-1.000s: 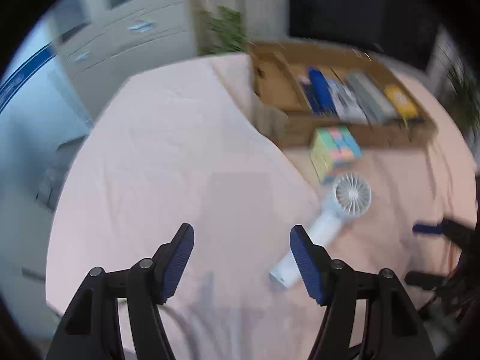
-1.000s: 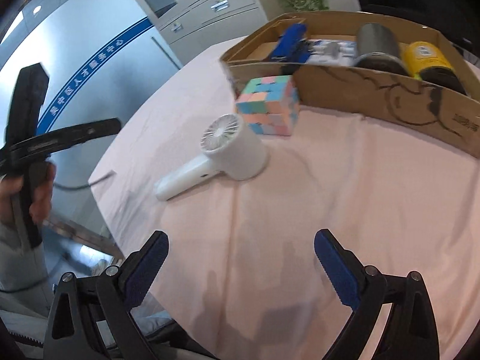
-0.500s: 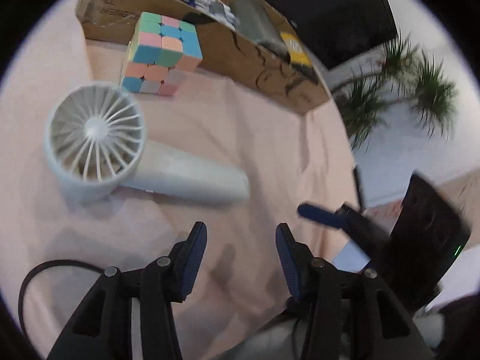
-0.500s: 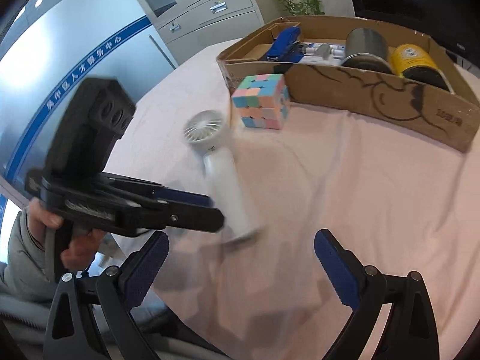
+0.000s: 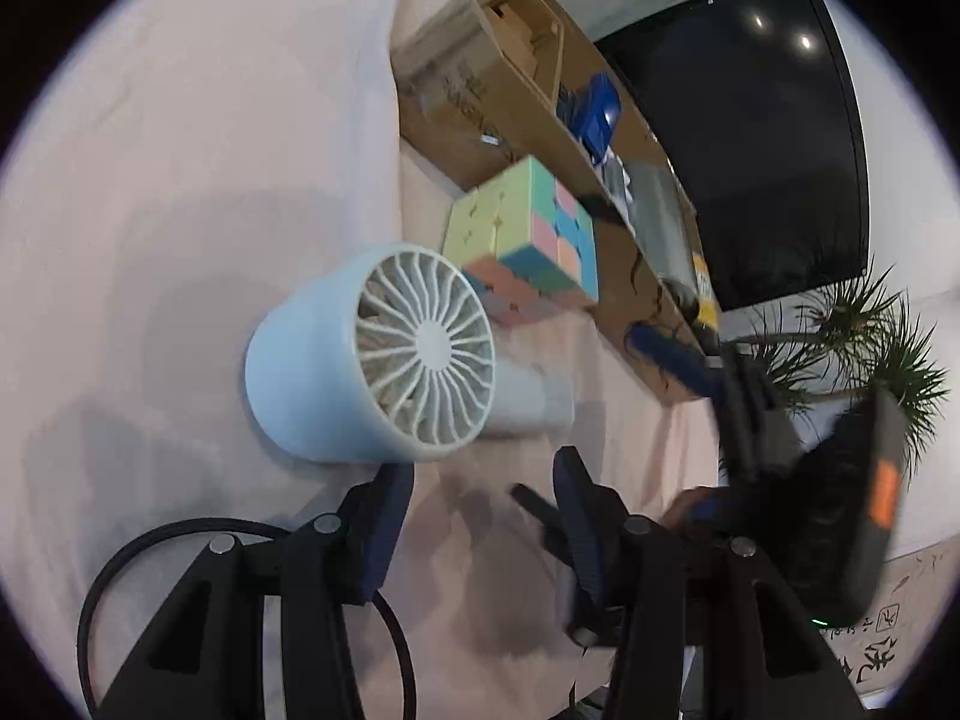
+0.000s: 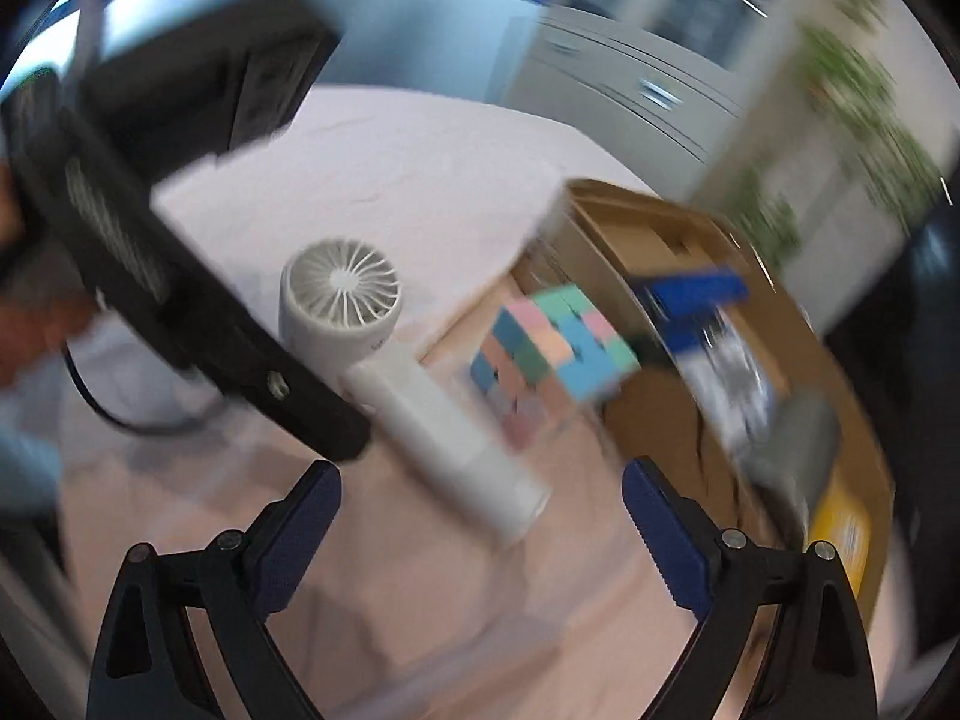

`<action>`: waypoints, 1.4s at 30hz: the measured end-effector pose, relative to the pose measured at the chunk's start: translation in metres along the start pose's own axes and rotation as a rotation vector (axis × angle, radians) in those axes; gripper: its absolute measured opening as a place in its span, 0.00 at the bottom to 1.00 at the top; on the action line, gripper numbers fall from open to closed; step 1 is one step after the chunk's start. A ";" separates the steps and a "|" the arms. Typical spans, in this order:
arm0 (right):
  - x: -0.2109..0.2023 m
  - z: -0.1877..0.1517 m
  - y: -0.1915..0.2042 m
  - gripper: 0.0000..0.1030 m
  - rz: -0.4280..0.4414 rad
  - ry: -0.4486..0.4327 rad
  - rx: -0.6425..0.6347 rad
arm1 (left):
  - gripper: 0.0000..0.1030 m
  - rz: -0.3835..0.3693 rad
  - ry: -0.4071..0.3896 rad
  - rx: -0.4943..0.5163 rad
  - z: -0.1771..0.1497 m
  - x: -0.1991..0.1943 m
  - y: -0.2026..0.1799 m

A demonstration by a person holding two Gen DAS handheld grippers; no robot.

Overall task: Organize rigid objects
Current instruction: 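Grip the fan handle with the left gripper while the right gripper also grips it, then lower the fan upright into the box's end compartment and release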

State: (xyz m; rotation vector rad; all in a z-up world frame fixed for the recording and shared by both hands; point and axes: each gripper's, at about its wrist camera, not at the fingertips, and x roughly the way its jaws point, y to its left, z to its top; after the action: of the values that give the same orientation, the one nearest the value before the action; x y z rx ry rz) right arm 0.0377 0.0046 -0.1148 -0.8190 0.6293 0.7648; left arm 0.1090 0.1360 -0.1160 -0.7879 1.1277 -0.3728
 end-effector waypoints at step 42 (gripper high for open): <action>-0.042 0.090 -0.084 0.30 0.107 -0.107 0.818 | 0.30 0.156 -0.111 0.436 0.094 -0.065 -0.102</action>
State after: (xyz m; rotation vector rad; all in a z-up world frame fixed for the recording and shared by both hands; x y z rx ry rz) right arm 0.0980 0.0256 -0.0017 0.0051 0.8095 0.5644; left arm 0.1795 0.1423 0.0202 -0.3308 0.9511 -0.4194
